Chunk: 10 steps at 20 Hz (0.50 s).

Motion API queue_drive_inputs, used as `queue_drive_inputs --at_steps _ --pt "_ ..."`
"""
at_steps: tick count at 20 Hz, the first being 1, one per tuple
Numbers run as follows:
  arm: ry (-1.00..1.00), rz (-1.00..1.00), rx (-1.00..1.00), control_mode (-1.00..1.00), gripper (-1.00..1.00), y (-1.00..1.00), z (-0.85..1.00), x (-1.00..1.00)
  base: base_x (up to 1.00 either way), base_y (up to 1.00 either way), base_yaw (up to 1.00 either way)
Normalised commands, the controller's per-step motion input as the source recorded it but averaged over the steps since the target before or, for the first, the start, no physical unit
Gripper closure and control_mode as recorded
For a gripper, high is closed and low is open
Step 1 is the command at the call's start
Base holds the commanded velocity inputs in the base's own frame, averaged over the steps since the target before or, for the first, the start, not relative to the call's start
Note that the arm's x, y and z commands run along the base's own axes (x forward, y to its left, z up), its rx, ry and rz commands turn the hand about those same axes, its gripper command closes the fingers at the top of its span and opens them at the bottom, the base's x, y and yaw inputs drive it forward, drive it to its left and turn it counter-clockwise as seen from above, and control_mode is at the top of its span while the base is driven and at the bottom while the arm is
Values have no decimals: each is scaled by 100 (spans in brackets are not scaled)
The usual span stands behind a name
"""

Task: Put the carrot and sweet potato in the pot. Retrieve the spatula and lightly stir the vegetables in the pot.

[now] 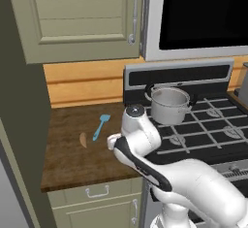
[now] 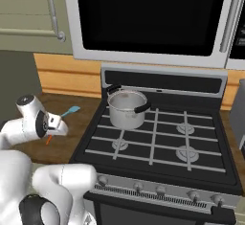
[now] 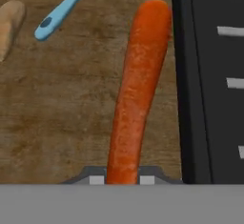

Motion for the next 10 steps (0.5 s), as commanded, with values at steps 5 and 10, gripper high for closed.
queue_drive_inputs --at_steps 5,10 --pt "-17 -20 11 -100 100 -57 100 -37 0 0 0" --pt "-13 -21 4 -100 100 -71 100 -3 0 0 0"
